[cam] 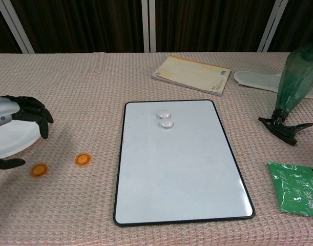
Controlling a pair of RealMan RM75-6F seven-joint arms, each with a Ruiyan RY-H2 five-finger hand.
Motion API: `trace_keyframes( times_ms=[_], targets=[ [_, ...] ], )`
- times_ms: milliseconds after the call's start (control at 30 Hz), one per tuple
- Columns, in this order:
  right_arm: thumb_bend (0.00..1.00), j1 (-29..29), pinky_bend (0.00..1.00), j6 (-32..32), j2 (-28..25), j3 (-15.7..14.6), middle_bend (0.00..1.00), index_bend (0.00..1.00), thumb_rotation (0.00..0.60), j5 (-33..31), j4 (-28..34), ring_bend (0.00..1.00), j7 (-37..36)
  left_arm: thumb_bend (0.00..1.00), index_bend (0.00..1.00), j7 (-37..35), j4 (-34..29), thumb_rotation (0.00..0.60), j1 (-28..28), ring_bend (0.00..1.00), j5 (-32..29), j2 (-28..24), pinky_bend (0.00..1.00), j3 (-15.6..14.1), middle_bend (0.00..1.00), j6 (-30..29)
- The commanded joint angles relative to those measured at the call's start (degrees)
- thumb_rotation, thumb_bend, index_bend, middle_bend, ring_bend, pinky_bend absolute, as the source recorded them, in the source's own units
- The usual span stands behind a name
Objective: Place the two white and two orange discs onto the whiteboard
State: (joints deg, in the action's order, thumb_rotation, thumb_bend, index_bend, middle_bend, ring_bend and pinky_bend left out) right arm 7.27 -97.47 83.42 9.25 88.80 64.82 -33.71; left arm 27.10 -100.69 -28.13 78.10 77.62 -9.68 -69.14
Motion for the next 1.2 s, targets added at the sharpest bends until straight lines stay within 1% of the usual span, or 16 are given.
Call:
trace_keyframes(
  times_ms=[33,200,333,433,567,700,900,1200],
  targets=[
    [0.59,-0.1,0.0,0.0,-0.1,-0.1,0.01,0.06,0.6,0.0,0.1,0.0,0.0,0.2,0.38,1.7,-0.7,0.6,1.5,0.1,1.3,0.6,0.18,-1.0,0.22,-1.1],
    [0.59,-0.2,0.0,0.2,0.0,-0.3,0.01,0.06,0.6,-0.1,-0.1,0.0,-0.2,0.2,0.38,0.4,-0.2,0.6,2.5,0.1,1.2,1.1,0.18,-0.6,0.22,0.0],
    [0.59,-0.1,0.0,0.2,0.1,-0.3,0.01,0.06,0.6,0.0,-0.2,0.0,-0.1,0.2,0.3,-1.7,2.2,0.6,2.9,0.1,2.6,2.8,0.18,-0.1,0.18,0.7],
    [0.59,-0.1,0.0,0.2,0.0,-0.2,0.01,0.06,0.6,0.0,0.0,0.0,0.1,0.21,0.3,-2.5,3.7,0.6,2.9,0.09,3.2,3.8,0.18,0.1,0.17,1.8],
    [0.59,0.0,0.0,0.2,-0.2,-0.2,0.01,0.06,0.6,0.0,0.3,0.0,0.5,0.2,0.32,-2.4,4.8,0.6,3.1,0.09,3.5,4.6,0.18,0.6,0.17,2.4],
    [0.59,0.0,0.0,0.3,-0.2,-0.2,0.01,0.07,0.6,-0.1,0.5,0.0,0.8,0.21,0.36,-2.0,5.6,0.6,3.7,0.09,4.0,5.0,0.18,0.8,0.18,2.4],
    [0.59,-0.1,0.0,0.1,0.0,-0.4,0.01,0.08,0.6,0.2,0.5,0.0,0.9,0.23,0.4,-1.2,7.1,0.6,4.7,0.09,4.3,5.9,0.18,1.3,0.18,2.0],
    [0.59,-0.3,0.0,-0.4,-0.1,-0.4,0.01,0.08,0.6,0.3,0.7,0.0,1.1,0.24,0.41,-2.0,8.4,0.6,5.4,0.09,5.1,6.6,0.18,1.8,0.19,2.5]
  ],
)
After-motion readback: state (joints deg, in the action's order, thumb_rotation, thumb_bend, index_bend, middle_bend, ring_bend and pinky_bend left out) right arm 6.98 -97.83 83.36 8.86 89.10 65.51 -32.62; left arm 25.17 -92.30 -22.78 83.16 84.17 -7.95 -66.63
